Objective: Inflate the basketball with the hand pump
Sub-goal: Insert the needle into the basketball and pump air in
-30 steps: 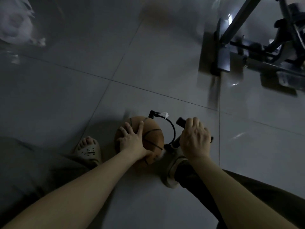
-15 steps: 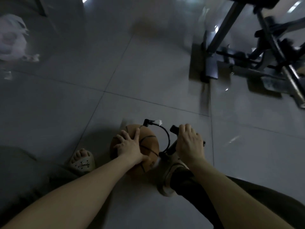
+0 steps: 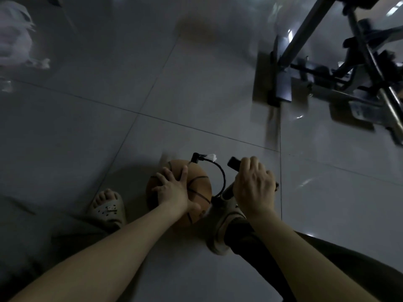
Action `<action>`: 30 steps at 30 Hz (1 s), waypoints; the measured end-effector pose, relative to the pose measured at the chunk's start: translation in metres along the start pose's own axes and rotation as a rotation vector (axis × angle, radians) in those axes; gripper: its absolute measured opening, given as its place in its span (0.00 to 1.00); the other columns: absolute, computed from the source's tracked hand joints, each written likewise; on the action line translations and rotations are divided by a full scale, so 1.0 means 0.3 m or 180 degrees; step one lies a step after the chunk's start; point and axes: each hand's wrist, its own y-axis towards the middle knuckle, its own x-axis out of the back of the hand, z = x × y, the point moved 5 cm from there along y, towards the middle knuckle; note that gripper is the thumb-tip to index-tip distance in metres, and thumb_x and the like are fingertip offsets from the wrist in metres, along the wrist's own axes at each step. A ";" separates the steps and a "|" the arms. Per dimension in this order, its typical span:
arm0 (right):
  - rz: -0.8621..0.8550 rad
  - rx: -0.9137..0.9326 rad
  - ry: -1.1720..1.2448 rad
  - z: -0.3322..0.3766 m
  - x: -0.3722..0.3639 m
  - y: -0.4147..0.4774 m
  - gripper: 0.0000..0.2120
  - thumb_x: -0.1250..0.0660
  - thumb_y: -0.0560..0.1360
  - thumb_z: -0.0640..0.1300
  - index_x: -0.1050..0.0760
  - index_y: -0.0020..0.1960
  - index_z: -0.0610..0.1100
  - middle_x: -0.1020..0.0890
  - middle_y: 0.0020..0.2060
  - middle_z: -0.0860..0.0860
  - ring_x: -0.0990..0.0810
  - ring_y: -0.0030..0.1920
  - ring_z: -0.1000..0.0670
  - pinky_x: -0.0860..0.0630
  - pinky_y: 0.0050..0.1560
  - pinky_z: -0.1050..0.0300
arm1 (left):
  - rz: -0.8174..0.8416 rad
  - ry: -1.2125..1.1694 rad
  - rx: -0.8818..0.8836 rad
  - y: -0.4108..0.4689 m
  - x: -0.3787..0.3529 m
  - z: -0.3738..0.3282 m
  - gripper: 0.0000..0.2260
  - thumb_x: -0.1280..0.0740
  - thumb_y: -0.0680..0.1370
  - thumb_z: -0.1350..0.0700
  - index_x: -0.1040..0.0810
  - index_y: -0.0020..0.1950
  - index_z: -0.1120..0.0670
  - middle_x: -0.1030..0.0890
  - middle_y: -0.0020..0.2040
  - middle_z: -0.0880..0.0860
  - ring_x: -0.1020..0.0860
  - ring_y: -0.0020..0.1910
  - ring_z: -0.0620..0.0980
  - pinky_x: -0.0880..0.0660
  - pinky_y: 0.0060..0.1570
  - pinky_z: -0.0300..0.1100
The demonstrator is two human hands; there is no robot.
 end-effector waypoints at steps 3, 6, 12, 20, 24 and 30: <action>0.0101 -0.0025 0.0041 0.002 -0.072 0.004 0.01 0.41 0.76 0.40 0.32 0.48 0.43 0.28 0.39 0.46 0.30 0.34 0.47 0.32 0.33 0.52 | -0.0045 -0.0042 -0.0029 0.010 -0.001 -0.006 0.61 0.30 0.64 0.25 0.67 0.80 0.45 0.60 0.78 0.70 0.53 0.76 0.75 0.32 0.64 0.70; 0.0232 -0.0029 0.0065 0.007 -0.145 -0.017 0.02 0.41 0.76 0.40 0.32 0.48 0.43 0.28 0.40 0.46 0.30 0.35 0.47 0.32 0.34 0.52 | -0.0130 0.0040 -0.0031 0.012 -0.003 -0.016 0.60 0.31 0.65 0.25 0.67 0.80 0.45 0.59 0.78 0.70 0.52 0.76 0.76 0.31 0.63 0.69; 0.0388 -0.0041 0.0150 0.022 -0.217 -0.045 0.03 0.44 0.76 0.39 0.34 0.49 0.44 0.30 0.39 0.47 0.32 0.35 0.47 0.32 0.34 0.51 | -0.0193 0.0113 -0.0086 0.016 -0.017 -0.031 0.61 0.31 0.64 0.24 0.68 0.80 0.46 0.58 0.78 0.71 0.51 0.75 0.77 0.31 0.63 0.70; 0.0990 0.0100 0.0393 0.070 -0.155 -0.069 0.07 0.39 0.75 0.42 0.31 0.52 0.45 0.29 0.45 0.47 0.30 0.41 0.48 0.35 0.38 0.55 | 0.0118 -0.0231 -0.0033 0.000 0.001 0.031 0.59 0.29 0.67 0.28 0.70 0.79 0.43 0.63 0.79 0.67 0.56 0.77 0.74 0.36 0.67 0.71; 0.1099 -0.0026 0.0733 0.032 -0.037 -0.034 0.06 0.38 0.79 0.42 0.31 0.55 0.43 0.28 0.50 0.47 0.30 0.40 0.48 0.39 0.35 0.57 | 0.0228 -0.0540 0.0049 -0.010 0.012 0.084 0.59 0.28 0.67 0.28 0.70 0.79 0.41 0.63 0.80 0.65 0.58 0.78 0.73 0.36 0.69 0.69; -0.0054 0.0210 0.0383 -0.004 0.281 0.108 0.04 0.38 0.77 0.44 0.30 0.50 0.44 0.27 0.41 0.48 0.27 0.32 0.49 0.25 0.30 0.51 | 0.0066 -0.0481 -0.0058 -0.054 -0.021 0.073 0.59 0.30 0.67 0.26 0.69 0.79 0.43 0.62 0.79 0.68 0.56 0.77 0.74 0.32 0.66 0.68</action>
